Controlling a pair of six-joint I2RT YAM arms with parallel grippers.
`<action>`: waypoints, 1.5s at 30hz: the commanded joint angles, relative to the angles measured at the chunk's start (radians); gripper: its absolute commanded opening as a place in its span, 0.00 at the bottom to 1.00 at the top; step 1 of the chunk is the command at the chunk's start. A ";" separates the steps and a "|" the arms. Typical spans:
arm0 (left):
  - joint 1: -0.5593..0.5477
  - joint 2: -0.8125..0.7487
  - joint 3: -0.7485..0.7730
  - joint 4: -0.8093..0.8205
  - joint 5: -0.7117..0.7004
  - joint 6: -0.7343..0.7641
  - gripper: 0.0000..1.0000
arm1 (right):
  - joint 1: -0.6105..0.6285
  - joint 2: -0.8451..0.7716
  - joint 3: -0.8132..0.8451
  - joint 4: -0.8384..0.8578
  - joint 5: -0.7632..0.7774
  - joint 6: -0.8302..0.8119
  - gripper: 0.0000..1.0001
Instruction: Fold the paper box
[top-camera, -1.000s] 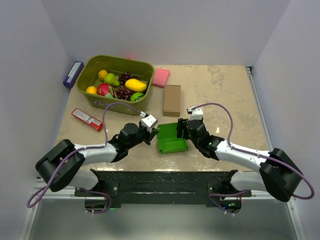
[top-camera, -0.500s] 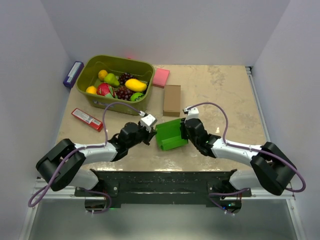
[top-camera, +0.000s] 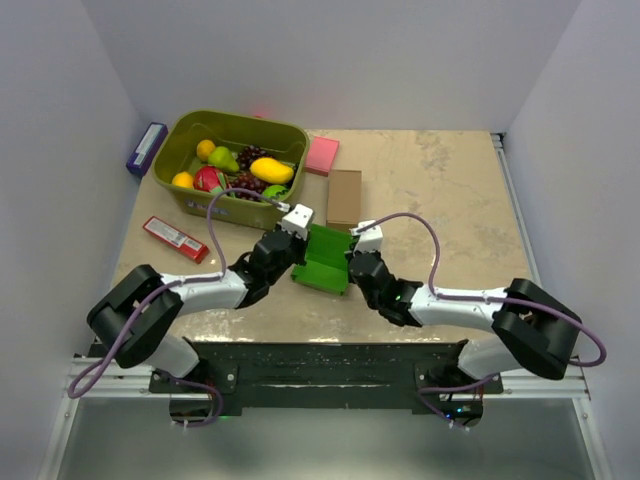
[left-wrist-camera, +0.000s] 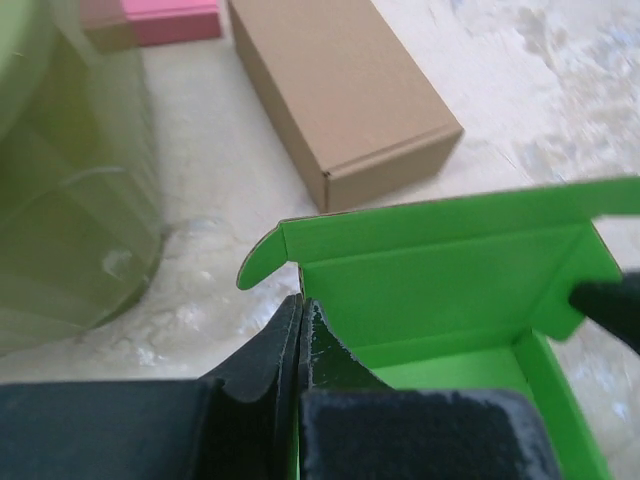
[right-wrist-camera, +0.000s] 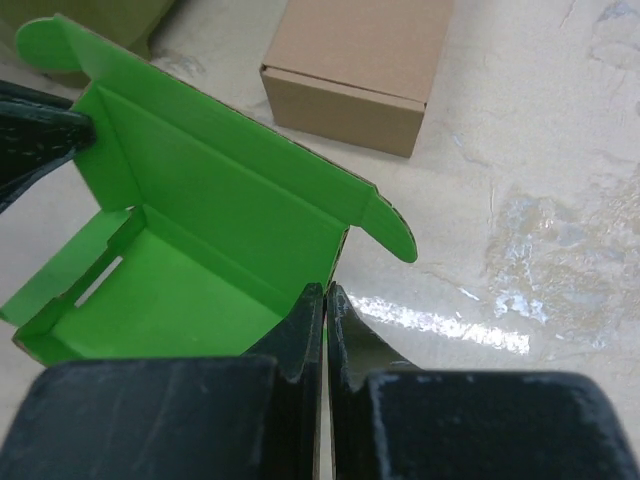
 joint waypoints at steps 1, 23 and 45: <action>-0.084 0.038 -0.004 0.262 -0.056 -0.020 0.00 | 0.111 0.042 0.010 0.369 0.156 -0.001 0.00; -0.395 0.271 -0.362 0.872 -0.413 -0.073 0.00 | 0.378 0.230 0.082 0.095 0.559 0.333 0.00; -0.477 0.291 -0.276 0.576 -0.638 -0.236 0.00 | 0.481 0.335 0.237 -0.660 0.569 1.016 0.00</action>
